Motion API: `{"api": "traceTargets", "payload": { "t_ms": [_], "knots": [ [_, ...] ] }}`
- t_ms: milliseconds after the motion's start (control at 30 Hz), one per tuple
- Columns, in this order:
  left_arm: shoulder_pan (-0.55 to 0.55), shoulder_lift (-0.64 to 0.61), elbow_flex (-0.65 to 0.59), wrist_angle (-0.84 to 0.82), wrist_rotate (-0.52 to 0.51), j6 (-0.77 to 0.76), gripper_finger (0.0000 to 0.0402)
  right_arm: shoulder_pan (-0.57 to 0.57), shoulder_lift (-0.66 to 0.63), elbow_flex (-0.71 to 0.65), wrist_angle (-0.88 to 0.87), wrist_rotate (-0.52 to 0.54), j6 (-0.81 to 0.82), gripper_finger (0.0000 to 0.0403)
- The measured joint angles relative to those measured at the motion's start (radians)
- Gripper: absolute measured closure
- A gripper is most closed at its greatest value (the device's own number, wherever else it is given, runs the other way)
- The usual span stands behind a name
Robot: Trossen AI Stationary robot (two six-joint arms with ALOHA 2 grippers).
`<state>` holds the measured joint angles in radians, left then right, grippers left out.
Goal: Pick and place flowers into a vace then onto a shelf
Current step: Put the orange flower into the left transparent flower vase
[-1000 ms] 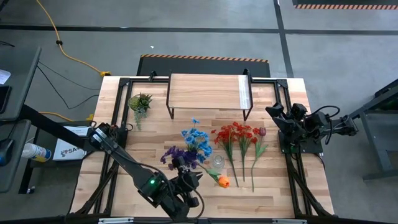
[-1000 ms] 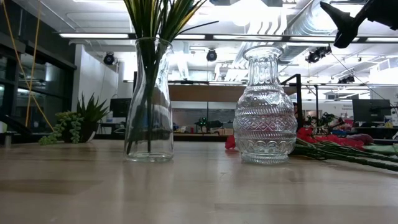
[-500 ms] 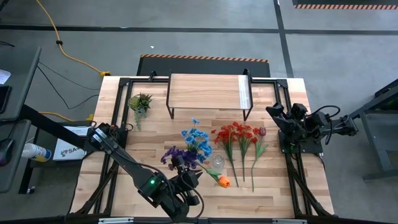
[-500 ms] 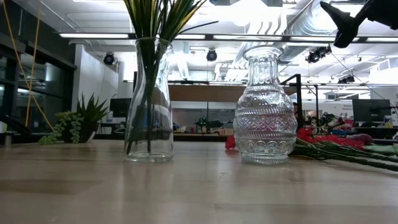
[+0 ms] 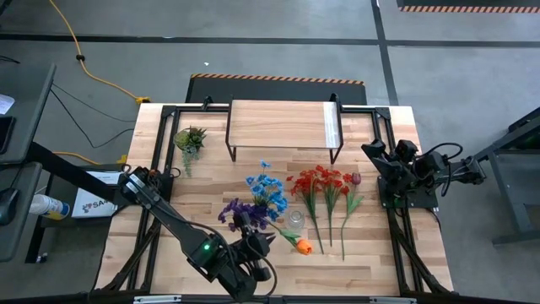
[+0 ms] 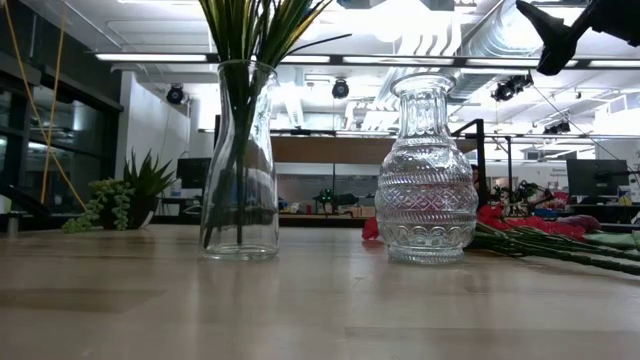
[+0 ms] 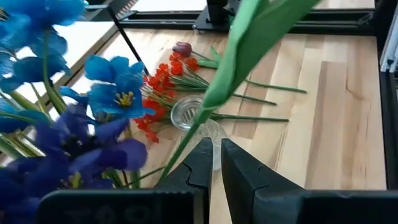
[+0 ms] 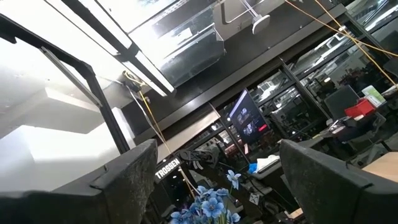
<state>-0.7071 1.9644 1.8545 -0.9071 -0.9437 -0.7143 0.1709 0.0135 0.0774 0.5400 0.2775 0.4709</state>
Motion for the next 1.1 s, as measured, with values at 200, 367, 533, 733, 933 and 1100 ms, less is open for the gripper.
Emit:
{"api": "traceTargets", "payload": {
  "t_ms": [200,367,533,733,933,1100],
  "knots": [
    [0.000,0.000,0.000,0.000,0.012,0.004,0.0332,0.000,0.000,0.000,0.001,0.000,0.000,0.0075],
    [0.000,0.000,0.000,0.000,-0.003,0.011,0.0329,0.000,0.000,0.000,0.001,0.000,0.000,0.0075],
    [0.008,0.000,0.000,-0.002,-0.009,0.013,0.0276,0.000,0.000,0.000,0.001,0.000,0.000,0.0075],
    [0.021,0.000,0.000,0.032,-0.008,0.010,0.0211,0.000,0.000,0.000,0.003,0.000,0.000,0.0075],
    [0.022,0.000,0.000,0.041,0.001,0.010,0.0180,0.000,0.000,0.000,0.003,0.000,0.000,0.0075],
    [0.022,0.000,0.000,0.041,0.010,0.010,0.0172,0.000,0.000,0.000,0.004,0.000,0.000,0.0075]
  ]
}}
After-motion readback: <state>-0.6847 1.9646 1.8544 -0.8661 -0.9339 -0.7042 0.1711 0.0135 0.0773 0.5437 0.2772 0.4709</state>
